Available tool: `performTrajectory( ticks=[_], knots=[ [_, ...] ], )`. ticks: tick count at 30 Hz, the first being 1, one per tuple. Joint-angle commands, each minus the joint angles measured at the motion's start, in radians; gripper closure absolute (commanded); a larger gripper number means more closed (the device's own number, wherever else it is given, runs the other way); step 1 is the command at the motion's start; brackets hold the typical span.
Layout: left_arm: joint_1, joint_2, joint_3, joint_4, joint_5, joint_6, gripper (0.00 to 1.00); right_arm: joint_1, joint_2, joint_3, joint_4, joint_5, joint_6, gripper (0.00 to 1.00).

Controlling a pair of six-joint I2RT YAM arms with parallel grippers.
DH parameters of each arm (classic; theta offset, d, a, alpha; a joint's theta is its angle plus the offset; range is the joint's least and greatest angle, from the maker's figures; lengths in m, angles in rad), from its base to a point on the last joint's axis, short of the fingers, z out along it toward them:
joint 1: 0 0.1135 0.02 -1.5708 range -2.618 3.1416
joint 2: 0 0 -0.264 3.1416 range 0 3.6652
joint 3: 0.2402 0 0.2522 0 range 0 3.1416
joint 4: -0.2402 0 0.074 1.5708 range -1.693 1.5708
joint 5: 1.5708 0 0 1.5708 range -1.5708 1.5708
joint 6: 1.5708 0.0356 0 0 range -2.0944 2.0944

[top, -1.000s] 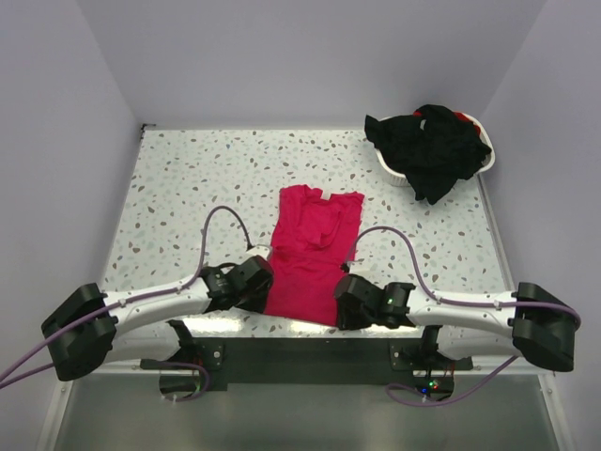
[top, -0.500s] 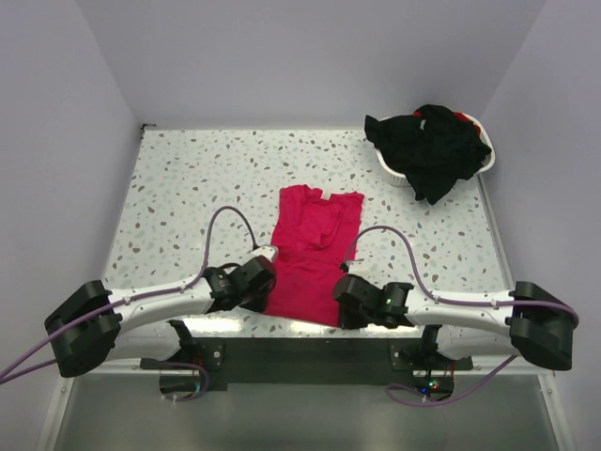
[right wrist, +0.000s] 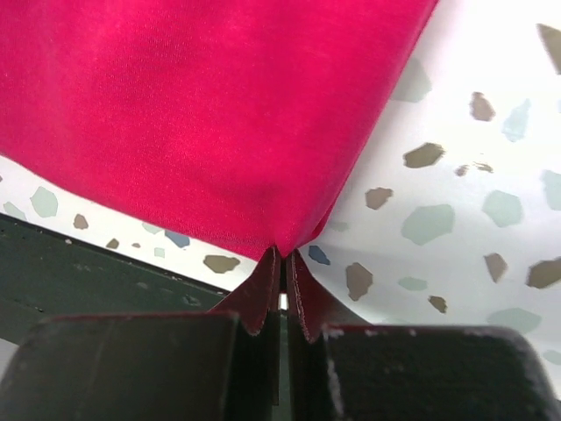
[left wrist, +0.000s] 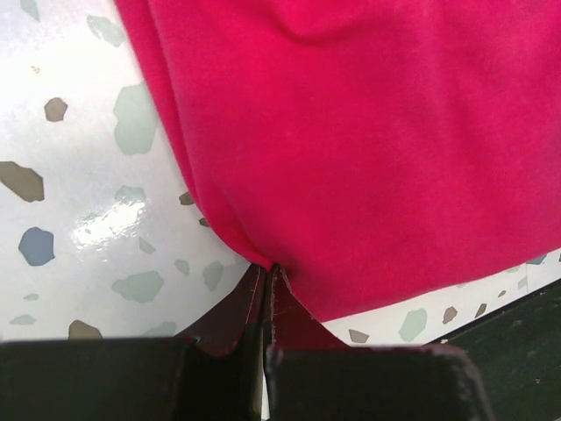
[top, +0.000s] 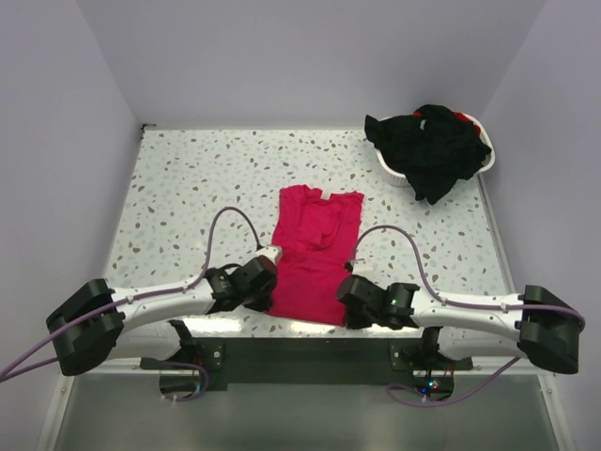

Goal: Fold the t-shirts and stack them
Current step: Fold the tshirt

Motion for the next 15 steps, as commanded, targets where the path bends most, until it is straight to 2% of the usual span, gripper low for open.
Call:
performTrajectory(
  ticks=[1, 4, 15],
  knots=[
    [-0.011, -0.045, -0.029, -0.025, -0.037, 0.005, 1.0, 0.007, -0.079, 0.027, -0.092, 0.097, 0.026, 1.0],
    [-0.011, -0.118, -0.032, -0.025, -0.055, -0.004, 1.0, 0.007, -0.138, 0.048, -0.153, 0.148, 0.032, 1.0],
    [-0.012, -0.2, 0.016, 0.019, -0.147, -0.006, 1.0, 0.008, -0.25, 0.168, -0.331, 0.334, 0.008, 1.0]
  ],
)
